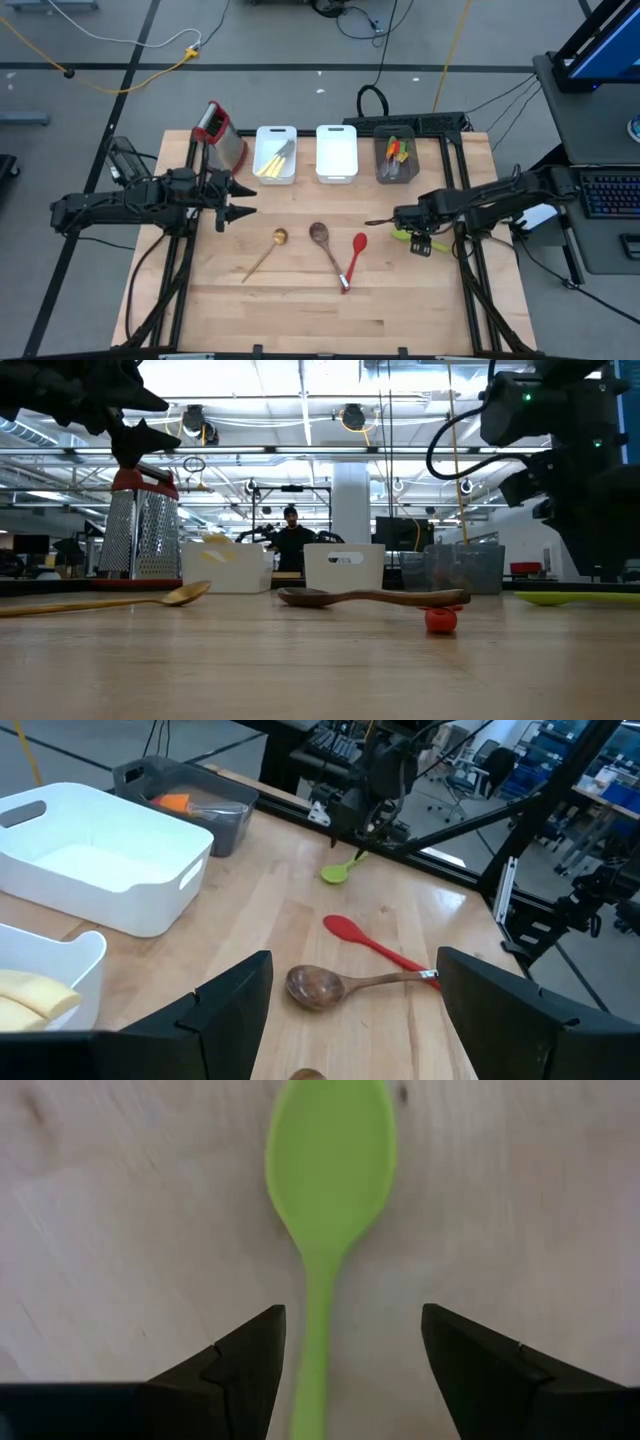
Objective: Pick & Place Kitchen Items
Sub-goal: Put the green serving spoon into the right white bin
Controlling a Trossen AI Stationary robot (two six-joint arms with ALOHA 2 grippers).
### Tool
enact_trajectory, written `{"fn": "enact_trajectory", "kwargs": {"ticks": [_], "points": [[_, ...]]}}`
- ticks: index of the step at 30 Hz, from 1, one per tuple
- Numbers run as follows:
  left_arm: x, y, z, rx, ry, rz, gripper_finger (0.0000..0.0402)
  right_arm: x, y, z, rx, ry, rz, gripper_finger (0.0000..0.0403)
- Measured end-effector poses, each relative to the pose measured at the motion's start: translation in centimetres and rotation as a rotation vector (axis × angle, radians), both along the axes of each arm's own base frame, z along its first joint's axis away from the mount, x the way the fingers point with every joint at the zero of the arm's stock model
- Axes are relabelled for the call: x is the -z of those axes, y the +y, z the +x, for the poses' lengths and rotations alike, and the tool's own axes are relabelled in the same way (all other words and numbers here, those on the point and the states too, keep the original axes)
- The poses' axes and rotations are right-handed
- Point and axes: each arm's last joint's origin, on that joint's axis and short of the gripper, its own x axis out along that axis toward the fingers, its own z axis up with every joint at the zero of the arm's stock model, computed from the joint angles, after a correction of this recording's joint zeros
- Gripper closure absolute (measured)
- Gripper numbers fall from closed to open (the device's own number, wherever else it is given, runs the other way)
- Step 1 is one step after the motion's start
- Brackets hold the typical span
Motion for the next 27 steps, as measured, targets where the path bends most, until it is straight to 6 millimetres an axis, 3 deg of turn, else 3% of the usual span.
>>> {"fn": "enact_trajectory", "kwargs": {"ticks": [8, 20, 27], "points": [[0.1, 0.0, 0.0, 0.000, 0.006, -0.002, 0.0117, 0.7, 0.1, 0.4, 0.003, -0.067, 0.033, 0.0174], [0.1, 0.0, 0.0, 0.000, 0.006, -0.002, 0.0117, 4.2, 0.0, -1.2, 0.006, -0.086, 0.055, 0.0175], [0.1, 0.0, 0.0, 0.000, 0.007, -0.003, 0.0117, 4.6, -0.1, -1.5, 0.010, -0.073, 0.015, 0.0174]]}}
